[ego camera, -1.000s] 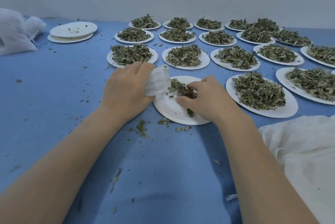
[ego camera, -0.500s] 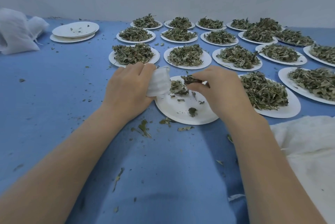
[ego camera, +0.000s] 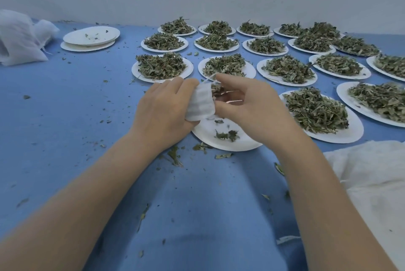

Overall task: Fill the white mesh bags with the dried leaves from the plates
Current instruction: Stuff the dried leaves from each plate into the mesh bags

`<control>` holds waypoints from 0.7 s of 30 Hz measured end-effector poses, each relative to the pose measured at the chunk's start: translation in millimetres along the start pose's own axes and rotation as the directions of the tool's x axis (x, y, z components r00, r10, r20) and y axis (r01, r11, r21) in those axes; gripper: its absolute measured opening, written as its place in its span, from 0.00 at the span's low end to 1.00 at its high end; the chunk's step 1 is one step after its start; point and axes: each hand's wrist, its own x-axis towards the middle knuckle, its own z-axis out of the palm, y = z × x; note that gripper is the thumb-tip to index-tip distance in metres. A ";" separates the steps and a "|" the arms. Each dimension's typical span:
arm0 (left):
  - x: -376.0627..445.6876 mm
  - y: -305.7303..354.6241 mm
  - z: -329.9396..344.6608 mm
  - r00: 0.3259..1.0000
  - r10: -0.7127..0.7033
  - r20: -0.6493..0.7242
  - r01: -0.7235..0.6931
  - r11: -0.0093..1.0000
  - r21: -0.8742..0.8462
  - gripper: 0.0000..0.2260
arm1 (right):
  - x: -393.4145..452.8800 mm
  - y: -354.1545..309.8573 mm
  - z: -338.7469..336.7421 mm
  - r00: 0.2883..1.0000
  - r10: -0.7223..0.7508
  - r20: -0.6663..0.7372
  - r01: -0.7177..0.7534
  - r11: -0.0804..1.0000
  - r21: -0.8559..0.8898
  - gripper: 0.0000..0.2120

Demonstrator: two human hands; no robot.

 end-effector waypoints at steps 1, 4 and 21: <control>-0.1 1.0 -0.6 1.000 -0.015 0.007 0.015 1.000 -0.017 0.20 | -0.7 0.6 -1.7 0.999 0.036 0.010 -0.037 0.994 0.100 0.19; 0.0 3.0 -1.9 0.998 -0.056 0.027 0.057 0.997 -0.052 0.21 | -0.3 3.0 -2.0 0.998 0.068 -0.005 -0.065 0.966 0.251 0.12; 3.0 8.3 -5.7 0.995 0.060 -0.080 -0.067 0.994 -0.087 0.17 | 2.7 -1.3 14.1 0.977 -0.087 0.193 0.088 0.996 0.002 0.15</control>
